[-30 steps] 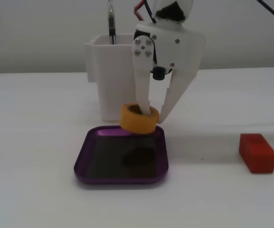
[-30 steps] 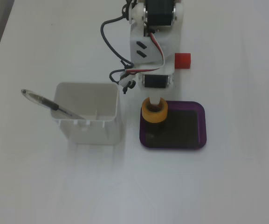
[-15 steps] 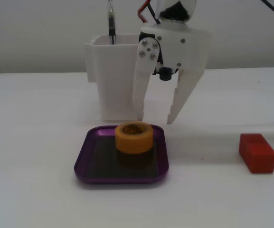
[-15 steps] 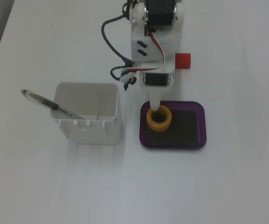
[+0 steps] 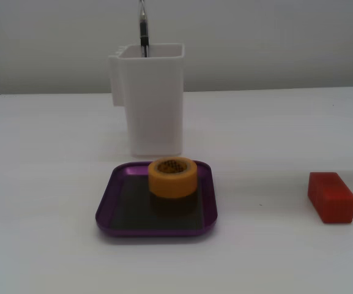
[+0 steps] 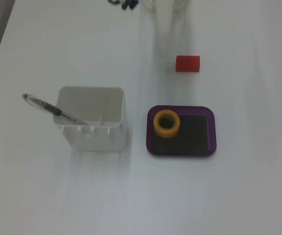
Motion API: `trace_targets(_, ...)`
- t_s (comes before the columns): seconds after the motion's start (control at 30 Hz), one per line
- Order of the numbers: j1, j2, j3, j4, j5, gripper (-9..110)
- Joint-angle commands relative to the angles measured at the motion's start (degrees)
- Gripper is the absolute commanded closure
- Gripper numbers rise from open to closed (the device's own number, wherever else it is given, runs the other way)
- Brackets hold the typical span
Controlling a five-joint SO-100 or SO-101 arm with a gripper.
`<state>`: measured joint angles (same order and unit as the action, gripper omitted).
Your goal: Grab up the yellow tape and put it in the box.
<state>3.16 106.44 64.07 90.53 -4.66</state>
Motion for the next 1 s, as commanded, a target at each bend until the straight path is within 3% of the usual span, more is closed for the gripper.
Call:
trace_targets(0.0, 0.26, 14.68, 5.19, 2.29, -0.18, 87)
trace_targets(0.13, 0.35, 29.00, 20.83, 1.14, -0.18, 87)
trace_targets(0.6, 0.44, 76.46, 83.06, -24.43, -0.26, 88)
trace_targets(0.8, 0.53, 91.05, 99.49, -24.70, 0.00, 88)
trace_targets(0.97, 0.53, 90.44, 105.82, -25.22, 0.35, 88)
